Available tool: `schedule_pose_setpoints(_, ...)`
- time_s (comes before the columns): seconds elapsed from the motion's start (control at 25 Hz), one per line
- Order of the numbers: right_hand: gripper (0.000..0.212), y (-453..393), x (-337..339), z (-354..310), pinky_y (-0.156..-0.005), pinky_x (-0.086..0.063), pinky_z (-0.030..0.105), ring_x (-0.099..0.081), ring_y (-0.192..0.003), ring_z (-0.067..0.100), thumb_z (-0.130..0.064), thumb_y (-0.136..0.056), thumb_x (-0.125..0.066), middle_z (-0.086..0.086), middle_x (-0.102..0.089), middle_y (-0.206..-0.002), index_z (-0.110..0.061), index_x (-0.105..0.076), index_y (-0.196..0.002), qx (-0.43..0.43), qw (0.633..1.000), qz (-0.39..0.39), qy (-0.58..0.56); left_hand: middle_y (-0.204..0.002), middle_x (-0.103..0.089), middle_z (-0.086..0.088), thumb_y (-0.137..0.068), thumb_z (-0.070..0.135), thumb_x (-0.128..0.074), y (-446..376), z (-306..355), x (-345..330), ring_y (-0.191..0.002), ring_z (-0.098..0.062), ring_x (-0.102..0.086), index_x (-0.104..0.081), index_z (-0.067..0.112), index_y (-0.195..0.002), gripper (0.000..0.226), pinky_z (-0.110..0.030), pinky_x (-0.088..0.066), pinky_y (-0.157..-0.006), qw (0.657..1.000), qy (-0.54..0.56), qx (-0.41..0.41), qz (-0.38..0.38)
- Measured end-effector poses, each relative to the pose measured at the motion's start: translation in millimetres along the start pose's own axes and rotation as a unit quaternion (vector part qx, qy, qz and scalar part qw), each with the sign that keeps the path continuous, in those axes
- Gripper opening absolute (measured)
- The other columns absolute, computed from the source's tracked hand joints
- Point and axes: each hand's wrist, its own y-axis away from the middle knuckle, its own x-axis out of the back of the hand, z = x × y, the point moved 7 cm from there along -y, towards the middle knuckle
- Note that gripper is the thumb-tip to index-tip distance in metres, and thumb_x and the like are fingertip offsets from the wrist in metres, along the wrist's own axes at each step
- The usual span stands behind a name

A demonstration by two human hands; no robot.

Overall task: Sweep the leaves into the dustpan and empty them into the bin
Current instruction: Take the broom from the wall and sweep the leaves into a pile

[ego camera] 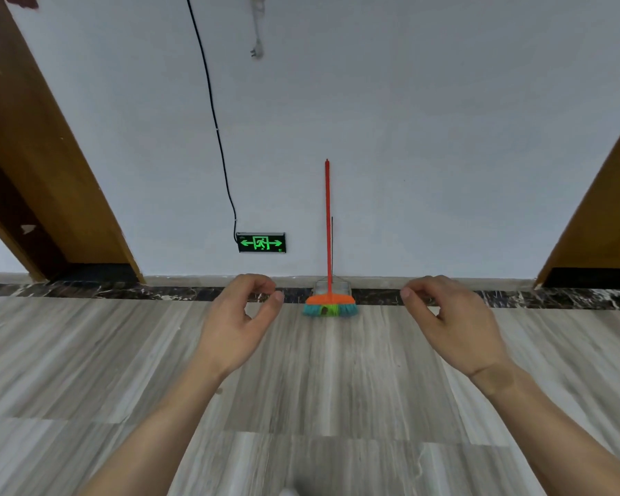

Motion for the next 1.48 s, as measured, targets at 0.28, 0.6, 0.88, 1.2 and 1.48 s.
schedule_pose_setpoints(0.28,0.024,-181,-93,25,-0.073,-0.053,0.036,-0.058,-0.096,0.01,-0.046,-0.091,-0.044,-0.018,-0.064,-0.096,-0.035,-0.064,-0.098,0.003,0.999,0.008,0.048,-0.11,-0.061,0.018,-0.084,0.054,-0.048,-188,-87,-52,-0.105,-0.003,-0.057,-0.061,0.026,-0.11,0.04,-0.023,-0.046,-0.08,0.999,-0.026,-0.039,-0.021)
schedule_pose_setpoints(0.6,0.049,-350,-182,59,-0.094,-0.043,0.046,-0.054,-0.121,0.026,-0.057,-0.087,-0.039,-0.001,-0.065,-0.119,-0.027,-0.064,-0.117,0.045,0.974,0.025,0.22,-0.118,-0.062,0.002,-0.08,0.057,-0.048,-370,-158,-120,-0.114,-0.022,-0.057,-0.064,0.021,-0.115,0.053,-0.045,-0.039,-0.104,0.939,-0.303,-0.157,-0.035)
schedule_pose_setpoints(0.88,0.051,-484,-245,131,-0.097,-0.042,0.049,-0.054,-0.122,0.029,-0.058,-0.085,-0.041,0.0,-0.065,-0.12,-0.027,-0.064,-0.118,0.03,0.973,0.023,0.229,-0.124,-0.06,0.002,-0.079,0.06,-0.05,-507,-190,-206,-0.118,-0.02,-0.055,-0.061,0.023,-0.12,0.056,-0.045,-0.041,-0.103,0.923,-0.339,-0.179,-0.048)
schedule_pose_setpoints(1.2,0.049,-663,-290,229,-0.095,-0.045,0.048,-0.059,-0.116,0.027,-0.058,-0.084,-0.046,0.0,-0.066,-0.119,-0.027,-0.065,-0.118,0.019,0.974,-0.021,0.223,-0.122,-0.062,0.002,-0.079,0.062,-0.049,-683,-214,-315,-0.115,-0.02,-0.059,-0.062,0.024,-0.119,0.057,-0.044,-0.043,-0.098,0.918,-0.362,-0.146,-0.062)
schedule_pose_setpoints(1.48,0.053,-774,-348,274,-0.095,-0.046,0.048,-0.061,-0.114,0.027,-0.062,-0.084,-0.039,0.0,-0.067,-0.12,-0.029,-0.063,-0.118,0.014,0.974,-0.062,0.216,-0.122,-0.063,0.002,-0.079,0.063,-0.046,-788,-263,-372,-0.114,-0.02,-0.06,-0.063,0.025,-0.119,0.058,-0.044,-0.045,-0.096,0.917,-0.37,-0.127,-0.074)
